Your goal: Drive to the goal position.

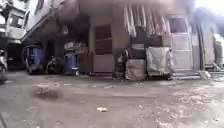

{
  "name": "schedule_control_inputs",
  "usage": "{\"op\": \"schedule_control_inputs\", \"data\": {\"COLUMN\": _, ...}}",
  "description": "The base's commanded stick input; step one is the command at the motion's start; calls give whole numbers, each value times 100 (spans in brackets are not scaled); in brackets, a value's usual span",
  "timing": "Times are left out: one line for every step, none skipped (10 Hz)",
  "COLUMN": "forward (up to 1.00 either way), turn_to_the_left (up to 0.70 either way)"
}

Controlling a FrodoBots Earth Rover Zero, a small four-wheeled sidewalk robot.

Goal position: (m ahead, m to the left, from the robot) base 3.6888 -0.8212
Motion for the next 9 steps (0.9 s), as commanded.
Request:
{"op": "schedule_control_inputs", "data": {"forward": 0, "turn_to_the_left": -45}}
{"op": "schedule_control_inputs", "data": {"forward": 0, "turn_to_the_left": -45}}
{"op": "schedule_control_inputs", "data": {"forward": 0, "turn_to_the_left": -45}}
{"op": "schedule_control_inputs", "data": {"forward": 0, "turn_to_the_left": -45}}
{"op": "schedule_control_inputs", "data": {"forward": 0, "turn_to_the_left": -45}}
{"op": "schedule_control_inputs", "data": {"forward": 0, "turn_to_the_left": -45}}
{"op": "schedule_control_inputs", "data": {"forward": 0, "turn_to_the_left": -45}}
{"op": "schedule_control_inputs", "data": {"forward": 0, "turn_to_the_left": -45}}
{"op": "schedule_control_inputs", "data": {"forward": 0, "turn_to_the_left": -45}}
